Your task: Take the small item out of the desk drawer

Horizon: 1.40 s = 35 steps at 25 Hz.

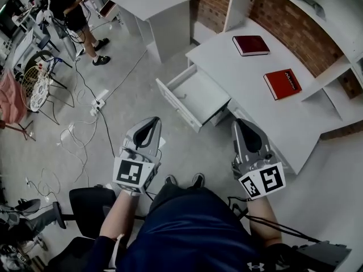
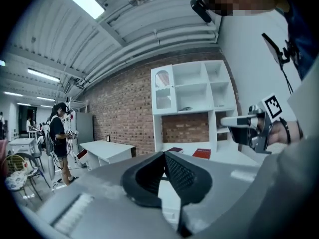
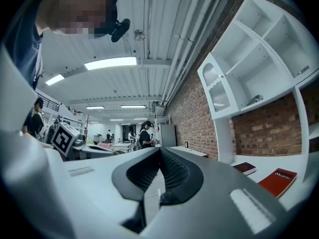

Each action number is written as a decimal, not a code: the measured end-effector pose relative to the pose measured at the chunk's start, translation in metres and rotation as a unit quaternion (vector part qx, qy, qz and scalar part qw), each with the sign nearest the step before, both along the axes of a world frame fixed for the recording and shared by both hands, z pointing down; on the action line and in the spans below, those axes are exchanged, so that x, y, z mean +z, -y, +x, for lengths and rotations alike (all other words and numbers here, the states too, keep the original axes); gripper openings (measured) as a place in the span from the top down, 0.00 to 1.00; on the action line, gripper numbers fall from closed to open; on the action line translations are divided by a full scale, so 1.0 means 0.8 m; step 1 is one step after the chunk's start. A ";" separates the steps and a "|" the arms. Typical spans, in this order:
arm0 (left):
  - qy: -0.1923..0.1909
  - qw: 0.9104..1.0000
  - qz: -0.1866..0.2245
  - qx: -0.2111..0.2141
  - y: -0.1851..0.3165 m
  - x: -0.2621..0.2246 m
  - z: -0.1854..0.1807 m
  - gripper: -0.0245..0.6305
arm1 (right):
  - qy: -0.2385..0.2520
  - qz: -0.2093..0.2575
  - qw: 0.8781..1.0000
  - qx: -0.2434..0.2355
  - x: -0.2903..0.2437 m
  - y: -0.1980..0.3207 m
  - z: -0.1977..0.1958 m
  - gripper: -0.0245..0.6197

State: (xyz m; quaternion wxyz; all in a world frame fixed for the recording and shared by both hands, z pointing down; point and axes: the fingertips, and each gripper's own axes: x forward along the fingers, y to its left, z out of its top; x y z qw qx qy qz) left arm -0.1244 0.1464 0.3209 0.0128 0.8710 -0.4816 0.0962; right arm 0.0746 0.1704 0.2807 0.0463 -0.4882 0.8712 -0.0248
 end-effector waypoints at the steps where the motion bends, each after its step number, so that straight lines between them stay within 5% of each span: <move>1: 0.014 1.000 -0.007 0.003 0.003 0.013 0.006 0.96 | 0.003 -0.003 1.000 -0.003 0.003 0.002 0.006 0.96; 4: 0.035 0.999 -0.035 -0.010 0.008 0.044 0.008 0.96 | 0.006 -0.008 1.000 -0.007 0.009 0.005 0.018 0.96; 14: 0.023 0.999 -0.037 -0.012 0.054 0.053 0.008 0.96 | 0.025 -0.041 0.999 0.000 0.033 0.040 0.032 0.96; 35: 0.021 0.993 -0.079 0.086 0.275 0.153 -0.064 0.96 | -0.049 -0.120 0.988 0.081 0.068 0.190 -0.054 0.96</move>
